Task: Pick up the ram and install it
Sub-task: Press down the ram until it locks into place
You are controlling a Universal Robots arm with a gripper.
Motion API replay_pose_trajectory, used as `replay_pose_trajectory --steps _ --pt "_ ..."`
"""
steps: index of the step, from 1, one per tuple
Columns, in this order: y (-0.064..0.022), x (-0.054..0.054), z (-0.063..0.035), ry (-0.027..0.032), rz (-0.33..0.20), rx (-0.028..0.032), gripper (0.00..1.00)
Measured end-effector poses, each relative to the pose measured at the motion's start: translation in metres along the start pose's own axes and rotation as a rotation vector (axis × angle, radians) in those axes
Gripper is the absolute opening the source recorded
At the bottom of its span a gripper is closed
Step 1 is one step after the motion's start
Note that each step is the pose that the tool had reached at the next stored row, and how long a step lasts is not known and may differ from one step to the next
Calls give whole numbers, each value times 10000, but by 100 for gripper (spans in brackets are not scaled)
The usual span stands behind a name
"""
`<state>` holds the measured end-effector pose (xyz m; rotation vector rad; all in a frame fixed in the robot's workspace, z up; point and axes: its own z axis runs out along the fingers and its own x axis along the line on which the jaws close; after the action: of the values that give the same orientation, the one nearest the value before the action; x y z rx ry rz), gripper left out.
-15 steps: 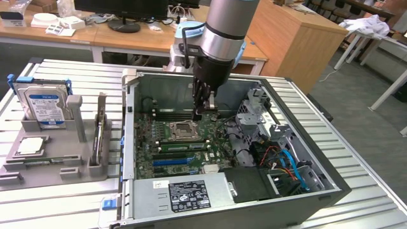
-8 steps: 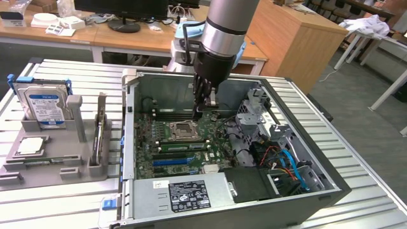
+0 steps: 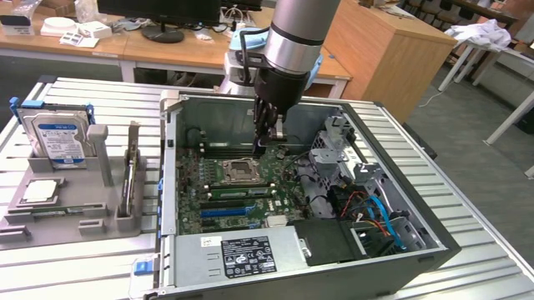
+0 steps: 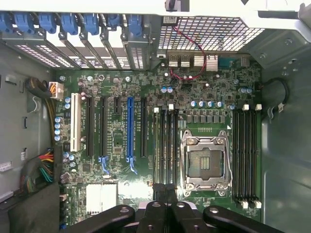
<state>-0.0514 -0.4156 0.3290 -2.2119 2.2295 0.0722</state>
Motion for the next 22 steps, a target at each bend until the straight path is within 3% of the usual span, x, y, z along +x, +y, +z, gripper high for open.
replay_pose_trajectory --steps 10,22 --pt "0 0 1 -9 278 8 11" --pt "0 0 1 -65 1985 64 11"
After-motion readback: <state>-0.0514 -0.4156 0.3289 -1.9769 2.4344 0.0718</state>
